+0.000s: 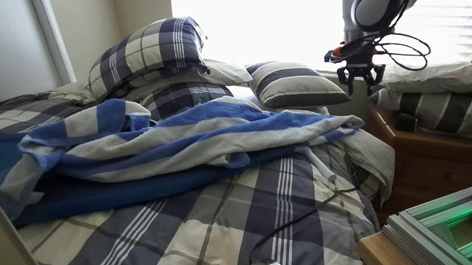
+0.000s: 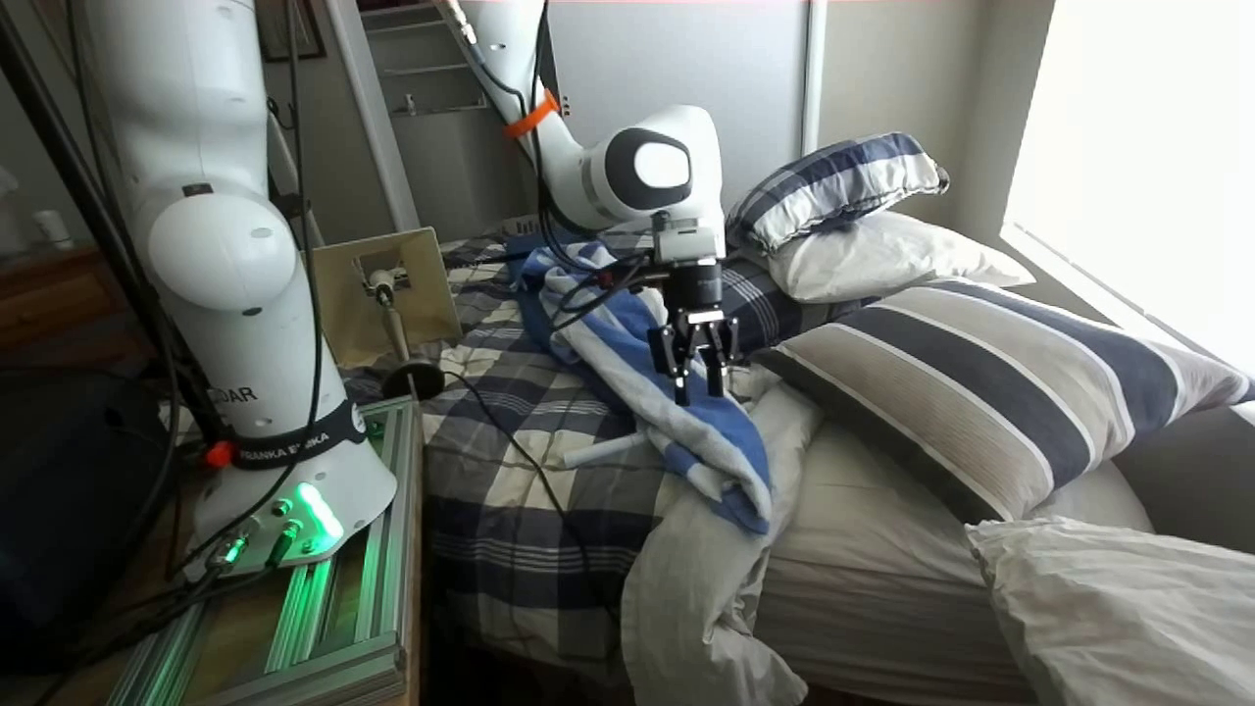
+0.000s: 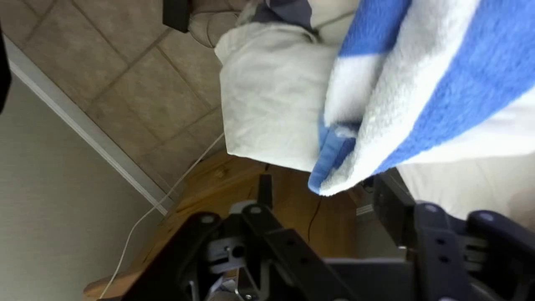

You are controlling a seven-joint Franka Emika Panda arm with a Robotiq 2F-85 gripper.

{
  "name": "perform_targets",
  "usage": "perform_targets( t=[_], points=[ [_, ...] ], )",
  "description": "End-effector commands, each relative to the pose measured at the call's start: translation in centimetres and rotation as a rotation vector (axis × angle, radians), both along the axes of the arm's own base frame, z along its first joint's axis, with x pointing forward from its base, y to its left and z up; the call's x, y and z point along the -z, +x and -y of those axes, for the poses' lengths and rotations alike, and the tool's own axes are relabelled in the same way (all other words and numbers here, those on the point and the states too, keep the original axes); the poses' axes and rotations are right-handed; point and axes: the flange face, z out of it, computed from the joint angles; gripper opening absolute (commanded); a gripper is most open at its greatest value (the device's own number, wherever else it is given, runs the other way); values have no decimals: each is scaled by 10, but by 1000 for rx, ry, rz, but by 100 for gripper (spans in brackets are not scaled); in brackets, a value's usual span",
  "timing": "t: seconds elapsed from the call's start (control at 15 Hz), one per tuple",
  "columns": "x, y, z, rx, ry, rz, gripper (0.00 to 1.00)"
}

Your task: Pull the striped towel to the right

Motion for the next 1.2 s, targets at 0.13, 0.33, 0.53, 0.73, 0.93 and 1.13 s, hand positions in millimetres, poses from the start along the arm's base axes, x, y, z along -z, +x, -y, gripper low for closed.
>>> perform_targets(
  t=[0.13, 0.33, 0.53, 0.73, 0.93, 1.13],
  points=[
    [-57, -20, -87, -166, 89, -17, 100],
    [-80, -27, -124, -292, 95, 24, 100],
    [-100, -36, -148, -415, 129, 65, 100],
    [-112, -56, -165, -587, 169, 66, 100],
    [-114, -78, -172, -739, 229, 28, 100],
    [-108, -71, -179, -722, 217, -1, 100]
  ],
)
